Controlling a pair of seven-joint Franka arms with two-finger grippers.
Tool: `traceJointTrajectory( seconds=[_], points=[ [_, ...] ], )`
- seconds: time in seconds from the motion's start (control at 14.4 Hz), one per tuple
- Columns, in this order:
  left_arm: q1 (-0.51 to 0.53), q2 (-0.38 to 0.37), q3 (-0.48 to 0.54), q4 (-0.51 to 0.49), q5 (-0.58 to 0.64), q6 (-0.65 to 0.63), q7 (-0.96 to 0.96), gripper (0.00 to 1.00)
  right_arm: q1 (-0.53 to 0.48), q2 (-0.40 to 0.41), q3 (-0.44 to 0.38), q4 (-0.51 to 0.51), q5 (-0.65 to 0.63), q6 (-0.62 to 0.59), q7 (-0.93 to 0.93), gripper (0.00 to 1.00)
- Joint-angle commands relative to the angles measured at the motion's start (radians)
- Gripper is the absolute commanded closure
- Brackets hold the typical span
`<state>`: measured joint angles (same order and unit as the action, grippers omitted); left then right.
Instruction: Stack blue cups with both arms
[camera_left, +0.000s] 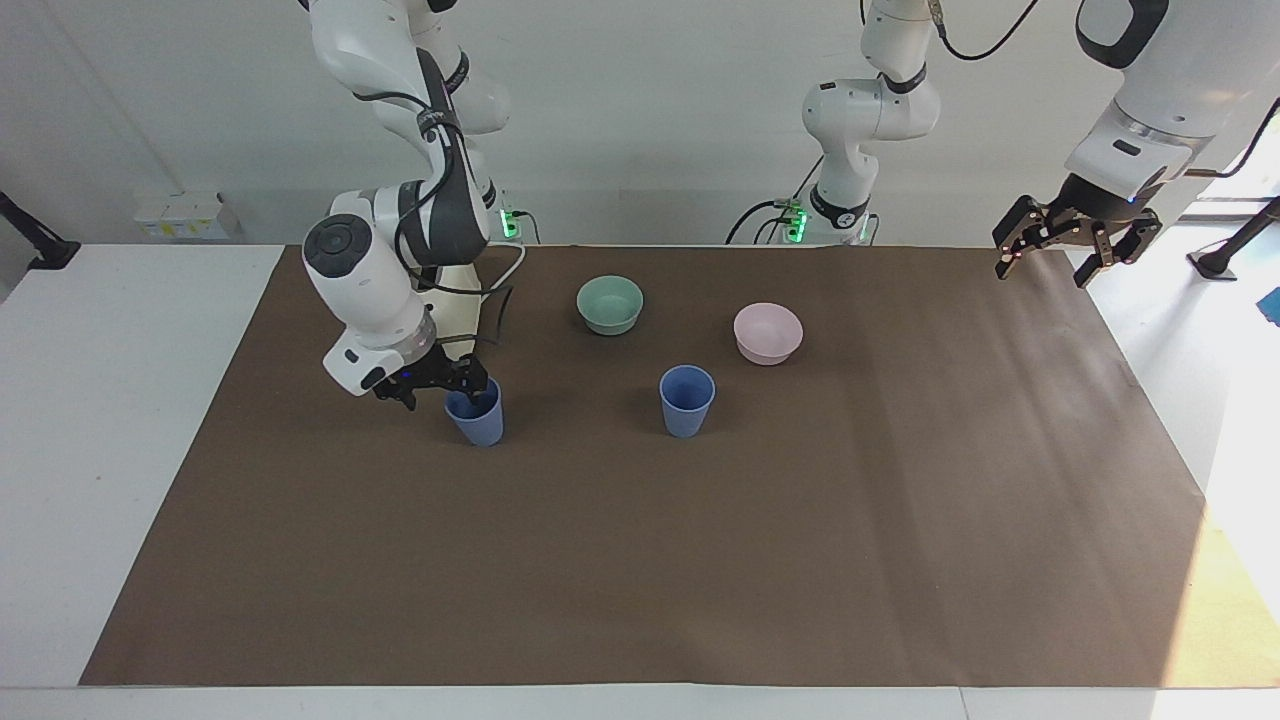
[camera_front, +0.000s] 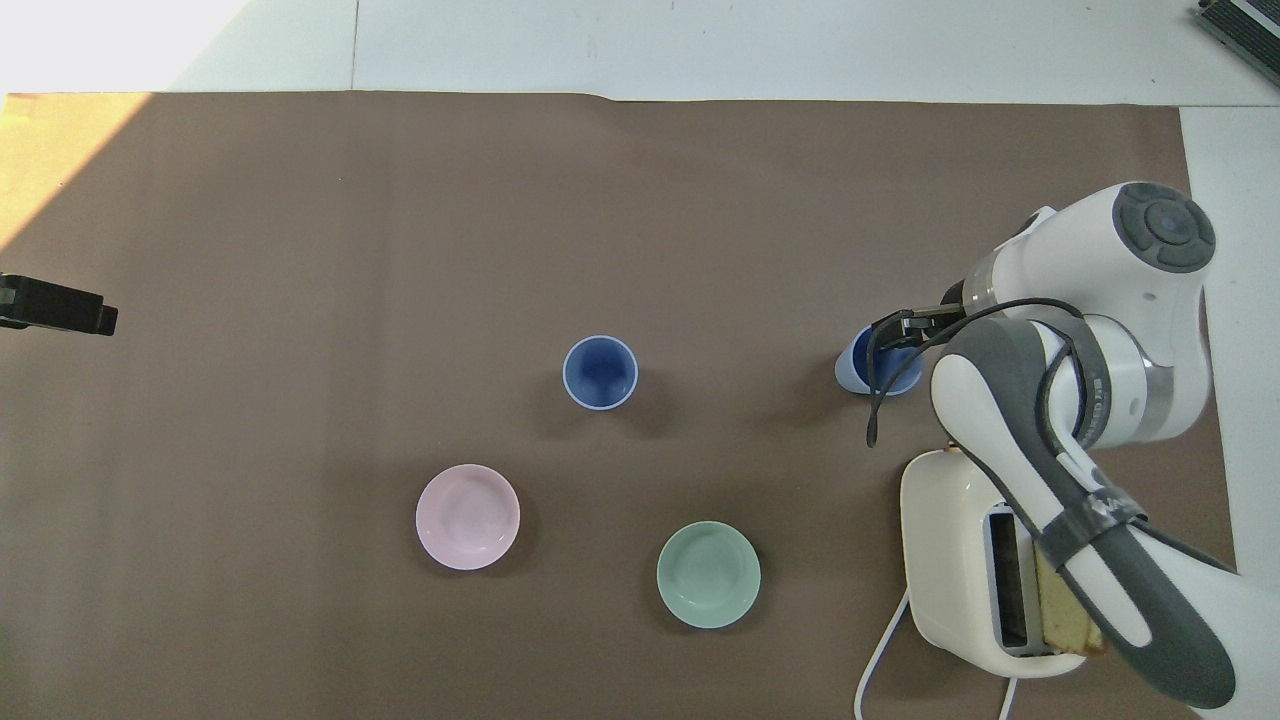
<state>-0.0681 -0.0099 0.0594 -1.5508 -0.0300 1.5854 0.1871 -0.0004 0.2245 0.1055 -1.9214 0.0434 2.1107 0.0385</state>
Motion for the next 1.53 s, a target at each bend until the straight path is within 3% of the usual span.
traceJointTrajectory(
  seconds=[0.0, 0.07, 0.14, 0.42, 0.69, 0.83, 0.97, 1.11, 1.25, 1.46],
  points=[
    [0.011, 0.021, -0.006, 0.047, 0.015, -0.051, 0.006, 0.0, -0.022, 0.044, 0.005, -0.016, 0.016, 0.054, -0.037, 0.24],
    [0.008, 0.021, -0.006, 0.048, 0.016, -0.051, 0.005, 0.0, -0.026, 0.047, 0.006, -0.014, 0.015, 0.051, -0.037, 0.84],
    [0.005, 0.016, -0.006, 0.046, 0.019, -0.048, 0.003, 0.0, -0.021, 0.047, 0.006, -0.008, 0.015, 0.042, -0.037, 1.0],
    [0.004, 0.007, -0.006, 0.037, 0.018, -0.048, 0.003, 0.0, -0.013, 0.05, 0.008, 0.031, 0.016, 0.002, -0.031, 1.0],
    [0.002, 0.007, -0.006, 0.035, 0.018, -0.048, 0.002, 0.0, -0.01, 0.047, 0.01, 0.151, 0.021, -0.161, -0.026, 1.0],
    [0.005, 0.007, -0.006, 0.035, 0.018, -0.048, 0.003, 0.0, -0.01, 0.036, 0.013, 0.165, 0.023, -0.184, -0.025, 1.0],
    [0.008, 0.007, -0.006, 0.035, 0.018, -0.048, 0.003, 0.0, -0.01, 0.026, 0.046, 0.195, 0.023, -0.202, -0.008, 1.0],
    [0.01, 0.007, -0.006, 0.035, 0.018, -0.048, 0.003, 0.0, -0.004, 0.03, 0.098, 0.293, 0.018, -0.265, 0.087, 1.0],
    [0.01, 0.007, -0.006, 0.037, 0.018, -0.048, 0.003, 0.0, 0.083, 0.064, 0.106, 0.402, -0.002, -0.354, 0.219, 1.0],
    [0.01, 0.007, -0.006, 0.037, 0.018, -0.048, 0.003, 0.0, 0.221, 0.105, 0.102, 0.511, -0.022, -0.368, 0.366, 1.0]
  ],
)
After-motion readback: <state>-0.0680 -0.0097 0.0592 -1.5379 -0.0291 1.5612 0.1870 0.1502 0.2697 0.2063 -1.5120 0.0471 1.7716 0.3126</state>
